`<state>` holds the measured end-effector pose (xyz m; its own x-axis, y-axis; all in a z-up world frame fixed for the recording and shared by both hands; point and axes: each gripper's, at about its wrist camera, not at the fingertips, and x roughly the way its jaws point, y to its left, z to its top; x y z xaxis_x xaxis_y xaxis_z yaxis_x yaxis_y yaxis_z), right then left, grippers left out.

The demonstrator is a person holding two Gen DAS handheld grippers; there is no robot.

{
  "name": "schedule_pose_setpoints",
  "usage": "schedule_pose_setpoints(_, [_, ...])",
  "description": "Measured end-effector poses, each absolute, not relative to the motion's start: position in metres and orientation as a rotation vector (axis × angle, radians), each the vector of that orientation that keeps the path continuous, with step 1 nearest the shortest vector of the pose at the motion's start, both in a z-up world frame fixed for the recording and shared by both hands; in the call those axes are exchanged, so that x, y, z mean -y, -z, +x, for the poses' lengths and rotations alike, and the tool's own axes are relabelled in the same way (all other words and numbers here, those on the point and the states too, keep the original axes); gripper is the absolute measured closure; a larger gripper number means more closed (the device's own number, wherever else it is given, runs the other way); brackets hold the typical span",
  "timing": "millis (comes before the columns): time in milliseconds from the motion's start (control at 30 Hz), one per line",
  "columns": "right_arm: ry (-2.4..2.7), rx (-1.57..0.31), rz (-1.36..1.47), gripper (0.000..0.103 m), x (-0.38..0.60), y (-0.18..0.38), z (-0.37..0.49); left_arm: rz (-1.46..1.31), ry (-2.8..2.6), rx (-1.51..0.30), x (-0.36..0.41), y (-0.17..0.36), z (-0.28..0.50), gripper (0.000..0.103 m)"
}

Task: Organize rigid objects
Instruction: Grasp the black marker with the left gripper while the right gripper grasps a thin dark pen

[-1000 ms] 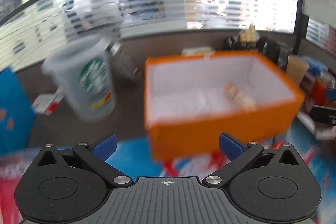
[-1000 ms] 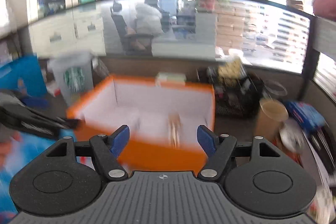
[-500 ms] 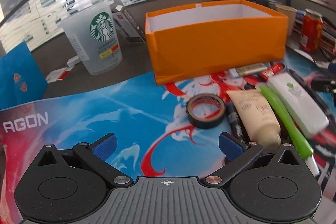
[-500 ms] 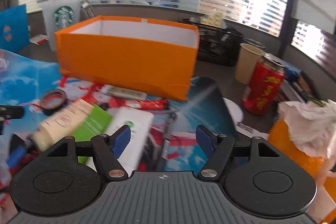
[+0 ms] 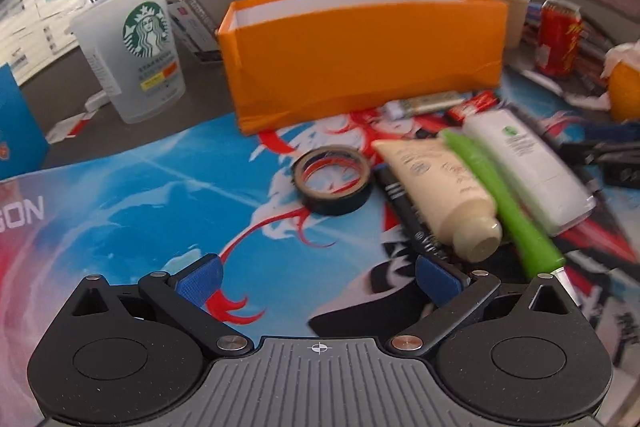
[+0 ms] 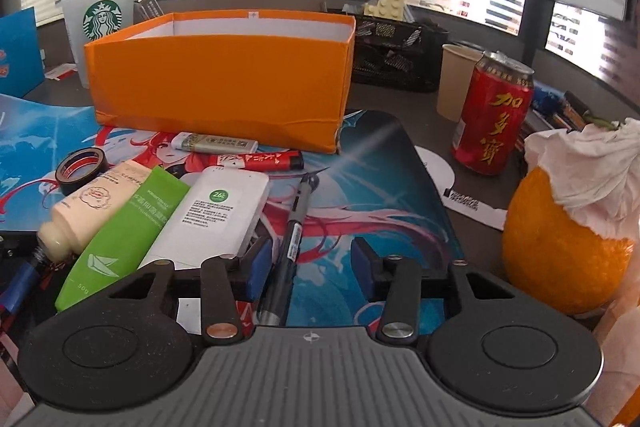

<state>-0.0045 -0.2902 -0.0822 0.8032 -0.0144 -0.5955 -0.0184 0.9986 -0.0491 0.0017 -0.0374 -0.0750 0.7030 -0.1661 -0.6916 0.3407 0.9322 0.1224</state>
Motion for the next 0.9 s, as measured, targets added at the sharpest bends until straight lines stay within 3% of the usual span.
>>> schedule_pose_setpoints(333, [-0.016, -0.636, -0.008, 0.063, 0.296, 0.085, -0.004, 0.244, 0.397, -0.747, 0.054, 0.069, -0.012, 0.000])
schedule_pose_setpoints(667, [-0.033, -0.624, -0.040, 0.087, 0.290, 0.090, -0.004, 0.180, 0.384, -0.776, 0.048, 0.089, 0.004, 0.003])
schedule_pose_setpoints(733, [-0.032, -0.621, -0.055, 0.089, 0.288, 0.091, -0.004, 0.174, 0.375, -0.758, 0.045, 0.088, 0.004, 0.011])
schedule_pose_setpoints(767, [-0.031, -0.620, -0.062, 0.089, 0.288, 0.091, -0.004, 0.172, 0.379, -0.744, 0.044, 0.086, 0.004, 0.026])
schedule_pose_setpoints(800, [-0.030, -0.619, -0.064, 0.090, 0.287, 0.091, -0.004, 0.174, 0.388, -0.727, 0.043, 0.085, 0.003, 0.049])
schedule_pose_setpoints(900, [-0.030, -0.616, -0.066, 0.090, 0.286, 0.091, -0.004, 0.192, 0.406, -0.714, 0.046, 0.082, 0.001, 0.074])
